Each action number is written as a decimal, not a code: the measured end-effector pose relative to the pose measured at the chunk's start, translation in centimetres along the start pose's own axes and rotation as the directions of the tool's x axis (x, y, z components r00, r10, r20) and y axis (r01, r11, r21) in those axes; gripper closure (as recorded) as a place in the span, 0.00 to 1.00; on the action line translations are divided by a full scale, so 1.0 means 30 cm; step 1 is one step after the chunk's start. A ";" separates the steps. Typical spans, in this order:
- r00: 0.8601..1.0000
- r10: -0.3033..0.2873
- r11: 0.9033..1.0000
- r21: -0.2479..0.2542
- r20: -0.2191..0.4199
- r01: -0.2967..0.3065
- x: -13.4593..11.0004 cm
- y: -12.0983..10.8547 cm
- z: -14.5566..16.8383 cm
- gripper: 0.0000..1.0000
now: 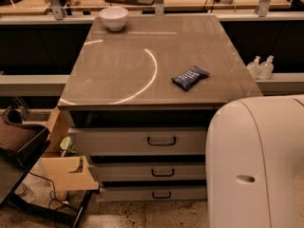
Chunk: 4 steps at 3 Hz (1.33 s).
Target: Place 7up can upright
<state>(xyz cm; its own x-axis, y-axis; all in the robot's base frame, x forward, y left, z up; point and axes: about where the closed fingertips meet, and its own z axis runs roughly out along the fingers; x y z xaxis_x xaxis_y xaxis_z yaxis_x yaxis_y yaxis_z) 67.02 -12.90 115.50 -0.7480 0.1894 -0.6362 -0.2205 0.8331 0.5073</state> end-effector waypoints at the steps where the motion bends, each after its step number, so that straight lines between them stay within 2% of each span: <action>1: 0.999 -0.032 0.999 0.012 0.006 0.032 -0.005 0.023 -0.007 1.00; 2: 0.992 -0.118 0.993 0.032 0.049 0.117 -0.033 0.070 -0.047 1.00; 3: 0.985 -0.157 0.987 0.047 0.068 0.154 -0.045 0.090 -0.072 1.00; 4: 0.984 -0.168 0.983 0.082 0.065 0.163 -0.044 0.095 -0.097 1.00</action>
Offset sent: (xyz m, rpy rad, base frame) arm -0.0212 0.0060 0.0397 -0.1498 -0.1450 0.0455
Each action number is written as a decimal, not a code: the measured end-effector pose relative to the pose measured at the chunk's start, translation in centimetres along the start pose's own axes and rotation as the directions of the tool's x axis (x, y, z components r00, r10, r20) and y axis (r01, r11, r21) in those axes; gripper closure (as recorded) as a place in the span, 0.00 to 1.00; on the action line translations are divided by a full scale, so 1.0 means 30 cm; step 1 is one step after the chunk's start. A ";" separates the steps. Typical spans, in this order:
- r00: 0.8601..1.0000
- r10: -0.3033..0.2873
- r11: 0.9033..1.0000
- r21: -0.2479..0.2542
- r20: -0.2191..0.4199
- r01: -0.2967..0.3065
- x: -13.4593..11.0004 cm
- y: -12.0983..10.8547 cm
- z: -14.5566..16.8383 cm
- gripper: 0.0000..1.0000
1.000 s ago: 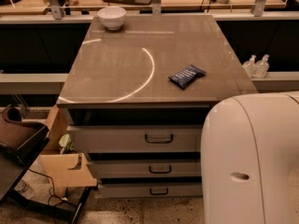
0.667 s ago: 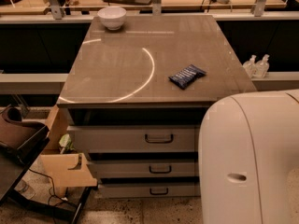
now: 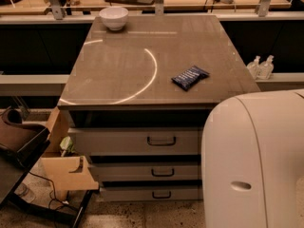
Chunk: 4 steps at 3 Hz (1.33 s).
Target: Place 7up can upright
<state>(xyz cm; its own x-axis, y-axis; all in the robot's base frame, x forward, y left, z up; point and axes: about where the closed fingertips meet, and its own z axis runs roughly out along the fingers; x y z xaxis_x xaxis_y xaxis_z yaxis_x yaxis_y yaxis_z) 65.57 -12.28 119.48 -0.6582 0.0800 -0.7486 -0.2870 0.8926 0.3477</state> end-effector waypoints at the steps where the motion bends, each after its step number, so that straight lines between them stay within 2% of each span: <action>1: 0.995 0.024 0.995 0.094 -0.096 -0.015 0.059 0.010 -0.007 1.00; 2: 0.972 0.149 0.966 0.239 -0.184 -0.103 0.126 0.032 0.046 1.00; 3: 0.930 0.295 0.923 0.318 -0.217 -0.218 0.185 0.018 0.122 1.00; 4: 0.882 0.422 0.850 0.429 -0.210 -0.304 0.238 -0.065 0.189 1.00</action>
Offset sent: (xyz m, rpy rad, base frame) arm -0.0356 -0.0189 0.0351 -0.3468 0.7909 -0.2509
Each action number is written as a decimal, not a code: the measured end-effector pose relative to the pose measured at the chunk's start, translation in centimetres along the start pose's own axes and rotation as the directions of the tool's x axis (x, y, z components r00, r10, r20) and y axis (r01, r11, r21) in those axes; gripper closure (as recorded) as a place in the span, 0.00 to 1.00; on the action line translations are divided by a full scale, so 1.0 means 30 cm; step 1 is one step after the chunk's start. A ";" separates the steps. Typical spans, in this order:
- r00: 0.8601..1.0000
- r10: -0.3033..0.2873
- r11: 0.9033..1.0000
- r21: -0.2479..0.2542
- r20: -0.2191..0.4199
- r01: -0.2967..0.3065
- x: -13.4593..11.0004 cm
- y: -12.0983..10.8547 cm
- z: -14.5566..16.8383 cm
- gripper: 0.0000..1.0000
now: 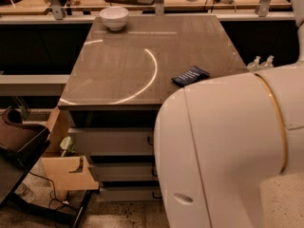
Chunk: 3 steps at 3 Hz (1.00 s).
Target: Place 7up can upright
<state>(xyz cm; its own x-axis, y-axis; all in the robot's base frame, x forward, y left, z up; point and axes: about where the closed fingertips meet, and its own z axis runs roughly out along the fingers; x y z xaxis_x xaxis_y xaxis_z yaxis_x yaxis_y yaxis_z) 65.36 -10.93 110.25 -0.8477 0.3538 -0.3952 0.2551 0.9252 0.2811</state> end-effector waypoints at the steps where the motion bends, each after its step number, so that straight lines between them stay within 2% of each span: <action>1: 0.996 0.087 0.993 0.086 -0.024 -0.085 -0.007 -0.084 0.082 1.00; 2: 0.987 0.152 0.980 0.135 -0.044 -0.145 -0.009 -0.175 0.132 1.00; 3: 0.989 0.146 0.983 0.112 -0.014 -0.144 -0.040 -0.156 0.142 1.00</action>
Offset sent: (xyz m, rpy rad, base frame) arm -0.1200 -0.1266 0.0204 -0.2249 1.0290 -0.2434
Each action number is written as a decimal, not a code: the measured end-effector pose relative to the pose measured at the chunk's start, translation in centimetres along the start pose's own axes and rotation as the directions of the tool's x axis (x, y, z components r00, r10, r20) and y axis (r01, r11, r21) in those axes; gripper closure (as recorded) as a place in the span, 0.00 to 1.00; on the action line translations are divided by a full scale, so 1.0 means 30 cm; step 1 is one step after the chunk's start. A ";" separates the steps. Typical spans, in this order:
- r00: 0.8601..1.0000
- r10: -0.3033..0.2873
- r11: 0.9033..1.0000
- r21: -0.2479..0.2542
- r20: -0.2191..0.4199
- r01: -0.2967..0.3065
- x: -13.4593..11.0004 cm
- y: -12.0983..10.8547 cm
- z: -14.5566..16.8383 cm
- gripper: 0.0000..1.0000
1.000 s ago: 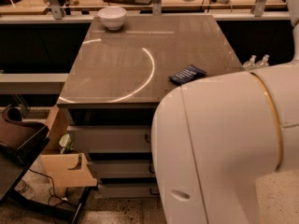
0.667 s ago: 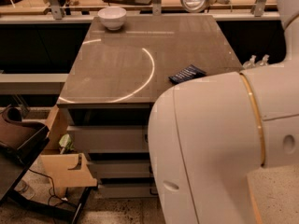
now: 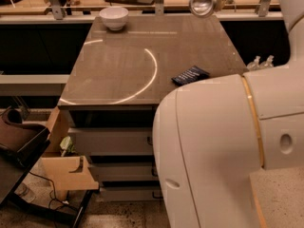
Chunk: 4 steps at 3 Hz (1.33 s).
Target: Place 7up can upright
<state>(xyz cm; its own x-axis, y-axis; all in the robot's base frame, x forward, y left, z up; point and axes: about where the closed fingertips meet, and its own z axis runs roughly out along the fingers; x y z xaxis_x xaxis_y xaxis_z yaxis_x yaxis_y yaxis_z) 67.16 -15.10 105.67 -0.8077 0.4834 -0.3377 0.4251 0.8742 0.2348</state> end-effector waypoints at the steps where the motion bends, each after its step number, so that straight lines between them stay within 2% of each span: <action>1: 1.000 0.000 1.000 -0.015 0.021 0.001 -0.021 0.017 0.011 1.00; 2: 0.997 0.057 0.998 0.033 -0.050 -0.056 0.008 -0.043 0.090 1.00; 3: 0.985 0.128 0.984 0.137 -0.112 -0.113 0.038 -0.119 0.204 1.00; 4: 0.973 0.180 0.967 0.208 -0.147 -0.148 0.062 -0.173 0.286 1.00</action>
Offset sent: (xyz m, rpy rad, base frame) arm -0.0347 -0.0253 -0.0735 0.0351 0.2793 -0.1332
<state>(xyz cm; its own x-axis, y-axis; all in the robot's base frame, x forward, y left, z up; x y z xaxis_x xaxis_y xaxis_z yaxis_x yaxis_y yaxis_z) 66.96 -18.33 96.01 -0.7689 0.6211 -0.1520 0.6156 0.7833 0.0869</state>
